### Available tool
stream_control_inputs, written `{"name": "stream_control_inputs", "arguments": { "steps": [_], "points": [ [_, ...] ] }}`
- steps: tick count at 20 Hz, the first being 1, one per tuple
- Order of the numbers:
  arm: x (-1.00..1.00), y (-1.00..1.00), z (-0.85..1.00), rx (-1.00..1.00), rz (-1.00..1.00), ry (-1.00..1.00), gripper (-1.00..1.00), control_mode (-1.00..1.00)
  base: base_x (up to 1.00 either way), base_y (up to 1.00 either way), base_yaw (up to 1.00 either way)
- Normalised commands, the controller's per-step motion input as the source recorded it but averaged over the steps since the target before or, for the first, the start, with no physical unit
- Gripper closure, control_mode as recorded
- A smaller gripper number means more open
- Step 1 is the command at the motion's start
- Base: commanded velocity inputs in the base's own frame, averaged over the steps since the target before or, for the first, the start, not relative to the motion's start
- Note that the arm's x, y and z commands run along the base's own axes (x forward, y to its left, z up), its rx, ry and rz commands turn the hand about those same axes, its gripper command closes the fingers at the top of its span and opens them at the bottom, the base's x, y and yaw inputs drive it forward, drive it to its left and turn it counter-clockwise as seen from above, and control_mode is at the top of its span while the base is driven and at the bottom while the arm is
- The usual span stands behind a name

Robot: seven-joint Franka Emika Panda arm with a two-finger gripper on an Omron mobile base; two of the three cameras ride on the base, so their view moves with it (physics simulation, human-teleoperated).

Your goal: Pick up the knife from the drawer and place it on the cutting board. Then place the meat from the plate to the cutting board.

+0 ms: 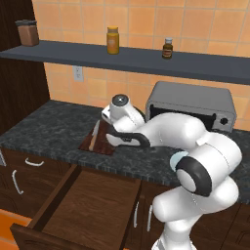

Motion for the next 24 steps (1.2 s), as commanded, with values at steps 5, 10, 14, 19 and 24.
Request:
{"name": "stream_control_inputs", "arguments": {
  "steps": [5,10,14,19,24],
  "points": [
    [0.53,0.11,-0.4,-0.01,0.06,0.0,1.0,-1.0,0.0,0.0,0.0],
    [0.5,0.11,-0.45,0.0,0.05,0.0,1.0,-1.0,0.0,0.0,0.0],
    [0.45,0.29,-0.41,0.0,0.02,0.04,1.0,-1.0,0.0,0.0,0.0],
    [0.35,0.2,-0.4,0.0,0.0,0.08,1.0,-1.0,0.0,0.0,0.0],
    [0.29,0.0,-0.43,0.0,0.02,0.09,1.0,-1.0,0.0,0.0,0.0]
  ]
}}
